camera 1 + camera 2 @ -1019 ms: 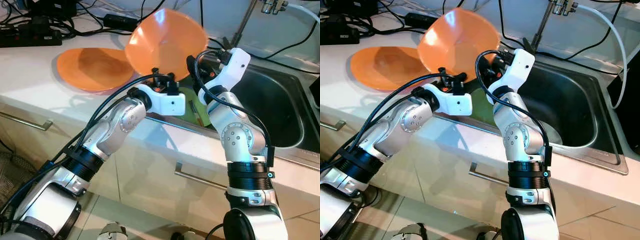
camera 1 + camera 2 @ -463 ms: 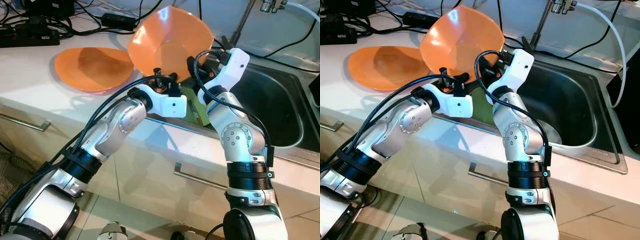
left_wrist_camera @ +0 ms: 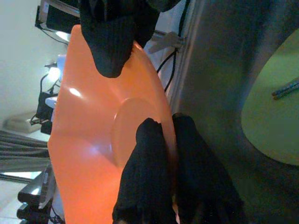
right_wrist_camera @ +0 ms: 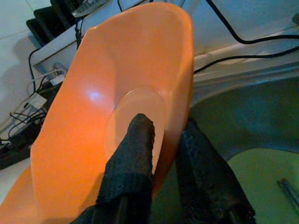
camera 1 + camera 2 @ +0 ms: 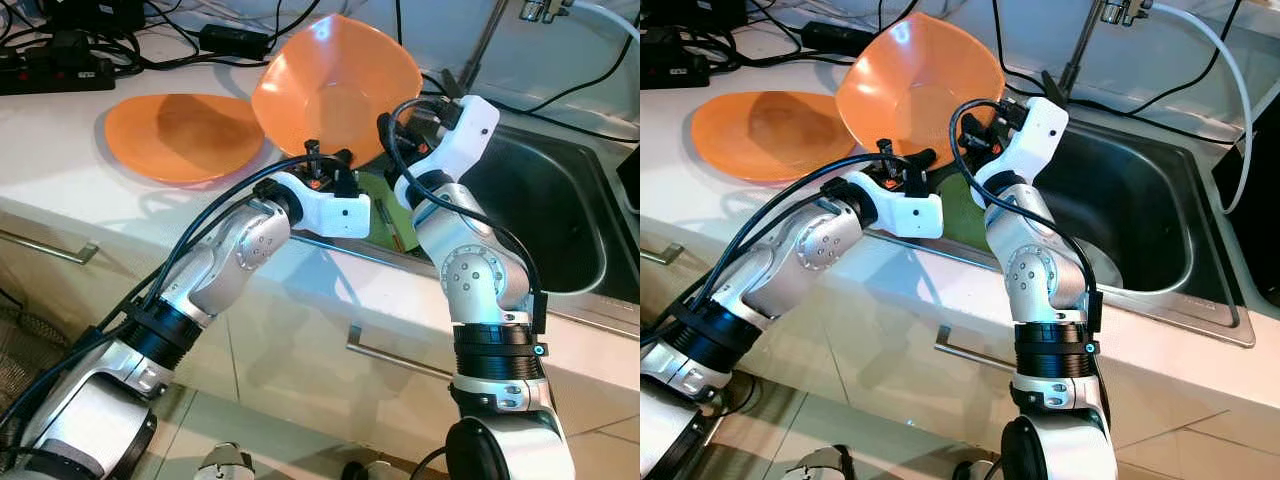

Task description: Kitchen organization

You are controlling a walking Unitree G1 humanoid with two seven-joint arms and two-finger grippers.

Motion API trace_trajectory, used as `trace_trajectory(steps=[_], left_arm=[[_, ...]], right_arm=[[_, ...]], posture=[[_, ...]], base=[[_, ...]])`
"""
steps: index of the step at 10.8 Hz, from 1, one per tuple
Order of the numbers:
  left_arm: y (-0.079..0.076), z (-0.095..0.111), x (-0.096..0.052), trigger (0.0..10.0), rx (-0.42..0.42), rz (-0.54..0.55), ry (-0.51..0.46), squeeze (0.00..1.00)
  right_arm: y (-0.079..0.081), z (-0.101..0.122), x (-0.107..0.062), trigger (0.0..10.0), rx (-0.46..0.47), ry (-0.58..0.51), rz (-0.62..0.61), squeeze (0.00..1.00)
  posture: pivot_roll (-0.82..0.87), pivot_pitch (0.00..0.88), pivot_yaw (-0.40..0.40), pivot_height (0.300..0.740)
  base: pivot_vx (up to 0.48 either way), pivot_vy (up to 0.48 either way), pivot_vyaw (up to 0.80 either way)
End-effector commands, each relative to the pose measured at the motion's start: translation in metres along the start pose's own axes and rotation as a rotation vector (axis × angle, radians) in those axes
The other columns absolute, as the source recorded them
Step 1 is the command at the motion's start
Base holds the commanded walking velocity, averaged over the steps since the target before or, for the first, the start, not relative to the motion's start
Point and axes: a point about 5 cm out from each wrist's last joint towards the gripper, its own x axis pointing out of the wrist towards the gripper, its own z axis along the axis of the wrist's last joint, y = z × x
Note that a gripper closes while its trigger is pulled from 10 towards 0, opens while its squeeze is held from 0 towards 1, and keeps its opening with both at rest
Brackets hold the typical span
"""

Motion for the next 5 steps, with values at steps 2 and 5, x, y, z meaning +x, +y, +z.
trace_trajectory(steps=[2,5], left_arm=[[0.0191,0.0077,-0.0004,10.0,0.046,0.083,-0.039,0.0],[0.0215,0.0084,-0.0008,10.0,0.058,0.11,-0.04,0.0]], right_arm=[[-0.0061,-0.0064,-0.0019,0.0,-0.022,0.026,-0.029,0.0],[-0.0048,-0.0088,-0.0029,0.0,-0.024,0.033,-0.023,0.0]], posture=[[0.06,0.074,-0.123,0.74],[0.06,0.06,-0.125,0.74]], base=[[0.0,0.0,0.0],[0.0,0.0,0.0]])
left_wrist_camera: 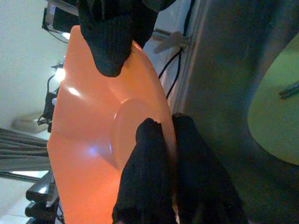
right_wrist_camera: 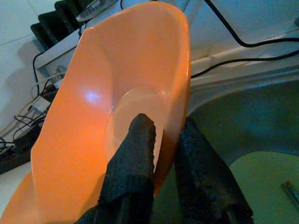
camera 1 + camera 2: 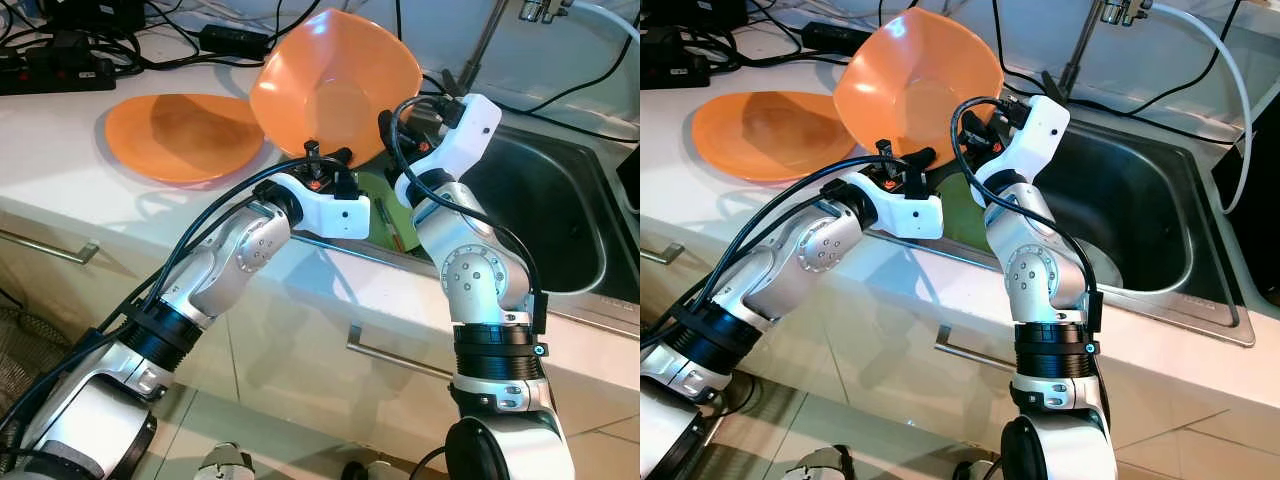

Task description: Kitchen organization

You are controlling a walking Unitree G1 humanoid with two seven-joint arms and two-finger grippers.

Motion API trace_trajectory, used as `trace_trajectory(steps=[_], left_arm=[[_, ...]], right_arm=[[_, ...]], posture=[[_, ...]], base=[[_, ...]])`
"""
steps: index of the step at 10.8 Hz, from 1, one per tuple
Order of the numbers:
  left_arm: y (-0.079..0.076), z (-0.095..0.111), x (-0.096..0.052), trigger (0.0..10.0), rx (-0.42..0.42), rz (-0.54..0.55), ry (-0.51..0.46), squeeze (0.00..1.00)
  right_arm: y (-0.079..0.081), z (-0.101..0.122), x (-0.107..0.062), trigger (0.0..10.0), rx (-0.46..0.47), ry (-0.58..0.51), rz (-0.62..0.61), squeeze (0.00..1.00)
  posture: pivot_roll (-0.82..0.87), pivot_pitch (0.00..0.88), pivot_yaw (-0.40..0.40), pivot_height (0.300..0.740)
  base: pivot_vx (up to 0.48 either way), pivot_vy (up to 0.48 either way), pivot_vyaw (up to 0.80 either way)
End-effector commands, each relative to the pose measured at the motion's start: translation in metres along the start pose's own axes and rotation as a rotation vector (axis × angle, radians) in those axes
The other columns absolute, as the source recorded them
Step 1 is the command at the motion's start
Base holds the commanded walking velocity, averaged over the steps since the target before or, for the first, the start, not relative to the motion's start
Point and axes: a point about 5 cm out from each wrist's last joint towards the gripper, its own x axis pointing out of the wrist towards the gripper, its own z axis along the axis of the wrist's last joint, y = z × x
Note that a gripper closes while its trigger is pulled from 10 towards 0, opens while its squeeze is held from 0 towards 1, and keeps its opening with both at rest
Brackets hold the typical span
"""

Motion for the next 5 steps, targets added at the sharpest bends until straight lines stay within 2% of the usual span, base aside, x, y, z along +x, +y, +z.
trace_trajectory(steps=[1,5], left_arm=[[0.0232,0.008,0.0001,10.0,0.031,0.099,-0.04,1.0],[0.0263,0.0087,0.0011,10.0,0.017,0.122,-0.04,1.0]], right_arm=[[-0.007,-0.0097,-0.0029,0.0,-0.028,0.042,-0.036,0.0],[-0.0128,-0.0101,-0.0023,0.0,-0.033,0.043,-0.075,0.0]], posture=[[0.06,0.059,-0.125,0.74],[0.06,0.067,-0.126,0.74]], base=[[0.0,0.0,0.0],[0.0,0.0,0.0]])
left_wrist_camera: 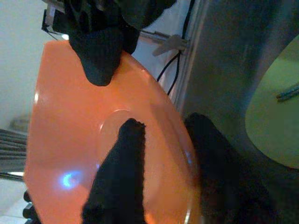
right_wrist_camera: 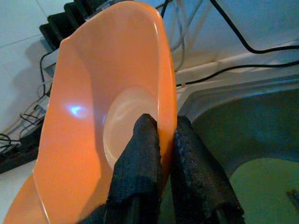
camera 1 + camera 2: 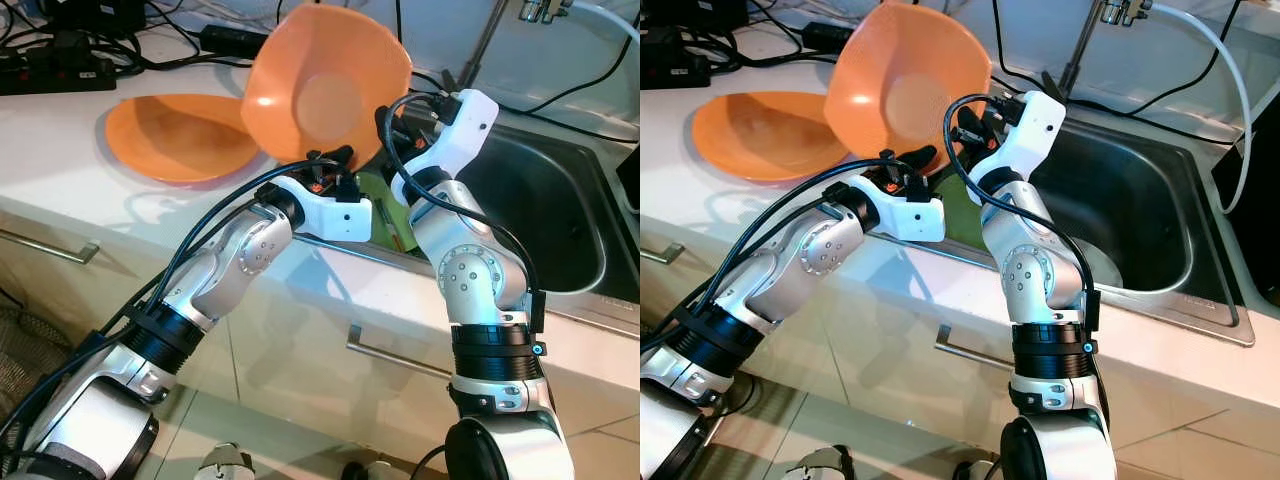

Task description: Kitchen organization

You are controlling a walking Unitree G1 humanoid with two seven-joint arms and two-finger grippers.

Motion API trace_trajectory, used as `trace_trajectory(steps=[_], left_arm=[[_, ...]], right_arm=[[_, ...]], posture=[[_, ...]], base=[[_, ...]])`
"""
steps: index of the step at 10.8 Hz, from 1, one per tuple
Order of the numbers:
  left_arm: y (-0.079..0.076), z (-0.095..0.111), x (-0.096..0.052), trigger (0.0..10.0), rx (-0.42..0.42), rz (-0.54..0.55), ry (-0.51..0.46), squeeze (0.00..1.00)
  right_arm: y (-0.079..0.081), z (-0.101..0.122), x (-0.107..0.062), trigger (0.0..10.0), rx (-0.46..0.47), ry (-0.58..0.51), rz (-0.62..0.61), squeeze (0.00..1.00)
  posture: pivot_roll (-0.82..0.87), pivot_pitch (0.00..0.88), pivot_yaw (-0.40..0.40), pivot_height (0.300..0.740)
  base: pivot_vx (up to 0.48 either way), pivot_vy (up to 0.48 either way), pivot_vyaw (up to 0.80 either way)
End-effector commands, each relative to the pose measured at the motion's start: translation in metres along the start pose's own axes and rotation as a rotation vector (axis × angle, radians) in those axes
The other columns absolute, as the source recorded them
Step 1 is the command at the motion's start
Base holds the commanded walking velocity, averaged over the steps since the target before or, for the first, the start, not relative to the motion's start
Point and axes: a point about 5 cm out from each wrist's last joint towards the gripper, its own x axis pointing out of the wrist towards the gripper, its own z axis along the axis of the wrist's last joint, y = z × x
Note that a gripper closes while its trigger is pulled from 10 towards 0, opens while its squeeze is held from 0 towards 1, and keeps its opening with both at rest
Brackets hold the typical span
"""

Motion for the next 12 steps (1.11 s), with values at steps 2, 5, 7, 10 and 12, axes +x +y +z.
trace_trajectory(steps=[2,5,7,10,12], left_arm=[[0.03,0.007,0.001,10.0,0.025,0.137,-0.033,1.0],[0.026,0.007,0.001,10.0,-0.08,0.131,-0.029,0.0],[0.009,0.006,0.002,10.0,-0.611,0.072,0.029,0.0],[-0.004,0.019,0.0,10.0,-0.931,-0.064,0.02,0.0],[-0.009,0.025,-0.003,10.0,-1.098,-0.152,0.033,0.0]], right_arm=[[-0.029,-0.009,-0.002,0.0,-0.022,0.035,-0.176,0.0],[-0.05,-0.003,-0.004,0.0,-0.019,-0.01,-0.339,0.0],[-0.074,0.002,-0.007,0.0,-0.098,-0.052,-0.474,0.0],[-0.091,0.002,-0.007,1.4,-0.168,-0.055,-0.551,0.0],[-0.096,0.001,-0.003,10.0,-0.246,-0.039,-0.545,0.0]], posture=[[0.06,0.069,-0.125,0.74],[0.06,0.078,-0.123,0.74],[0.06,0.081,-0.123,0.74],[0.06,0.081,-0.127,0.74],[0.07,0.073,-0.128,0.74]], base=[[0.0,0.0,0.0],[0.0,0.0,0.0],[0.0,0.0,0.0],[0.0,0.0,0.0],[0.0,0.0,0.0]])
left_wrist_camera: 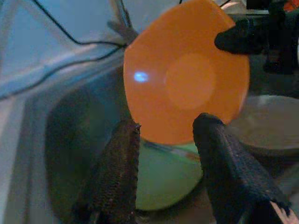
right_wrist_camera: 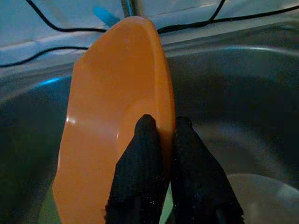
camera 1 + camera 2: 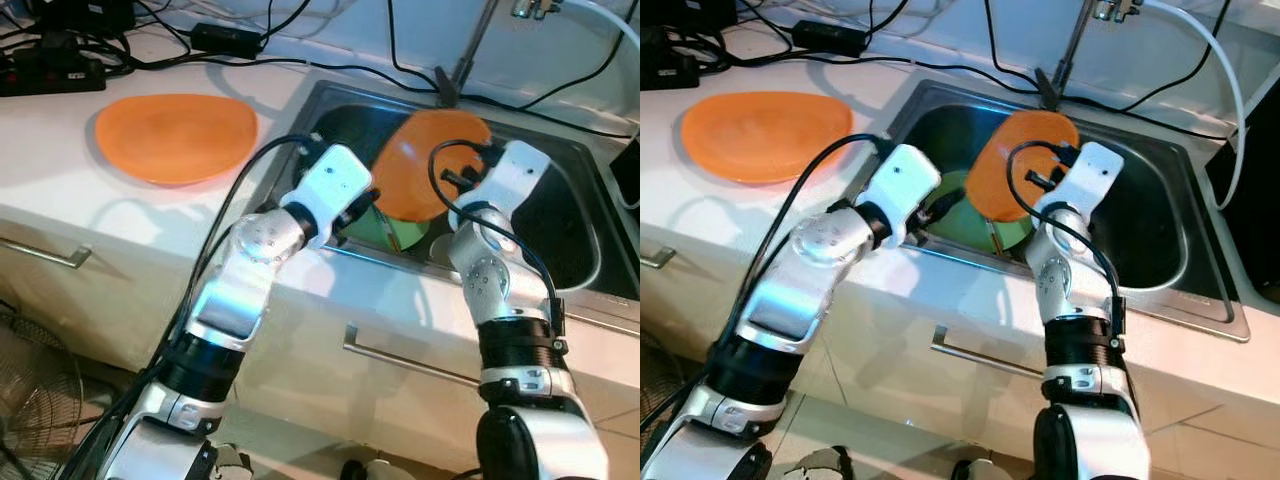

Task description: Kitchen organization

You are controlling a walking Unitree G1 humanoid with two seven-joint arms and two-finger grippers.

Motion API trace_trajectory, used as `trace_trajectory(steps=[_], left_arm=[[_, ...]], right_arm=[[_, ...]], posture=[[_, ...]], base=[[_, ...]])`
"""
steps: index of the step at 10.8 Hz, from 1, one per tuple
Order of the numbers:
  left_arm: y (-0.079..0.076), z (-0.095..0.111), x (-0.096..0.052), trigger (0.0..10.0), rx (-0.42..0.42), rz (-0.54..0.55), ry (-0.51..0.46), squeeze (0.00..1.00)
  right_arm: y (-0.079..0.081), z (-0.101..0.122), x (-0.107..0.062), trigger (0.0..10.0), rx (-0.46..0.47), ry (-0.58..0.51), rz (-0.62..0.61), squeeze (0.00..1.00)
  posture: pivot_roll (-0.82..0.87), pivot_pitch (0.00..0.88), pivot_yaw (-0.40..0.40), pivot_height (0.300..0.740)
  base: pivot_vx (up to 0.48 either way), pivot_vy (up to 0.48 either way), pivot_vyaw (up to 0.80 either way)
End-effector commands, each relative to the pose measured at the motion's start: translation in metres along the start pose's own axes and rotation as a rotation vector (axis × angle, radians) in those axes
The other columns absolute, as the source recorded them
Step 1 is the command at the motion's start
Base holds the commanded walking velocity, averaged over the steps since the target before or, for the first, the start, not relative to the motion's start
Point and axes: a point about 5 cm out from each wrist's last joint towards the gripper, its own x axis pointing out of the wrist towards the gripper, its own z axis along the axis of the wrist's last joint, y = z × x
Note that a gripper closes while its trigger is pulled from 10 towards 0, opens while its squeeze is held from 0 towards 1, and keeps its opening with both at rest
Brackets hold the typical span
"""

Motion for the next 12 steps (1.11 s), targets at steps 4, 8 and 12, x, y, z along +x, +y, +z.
trace_trajectory(steps=[4,8,12], left_arm=[[-0.014,-0.006,-0.008,10.0,-0.111,-0.116,0.16,0.0],[-0.012,-0.007,-0.015,10.0,-0.144,-0.099,0.235,0.0],[-0.006,-0.007,-0.018,10.0,-0.16,-0.054,0.267,0.0]], right_arm=[[0.006,0.004,0.013,10.0,-0.293,-0.097,0.119,0.0],[0.006,-0.01,0.024,10.0,-0.489,-0.054,0.194,0.0],[0.018,-0.032,0.024,10.0,-0.551,0.043,0.32,0.0]], posture=[[0.07,0.061,-0.133,0.74],[0.08,0.062,-0.145,0.74],[0.09,0.077,-0.159,0.74]], base=[[0.0,0.0,0.0],[0.0,0.0,0.0],[0.0,0.0,0.0]])
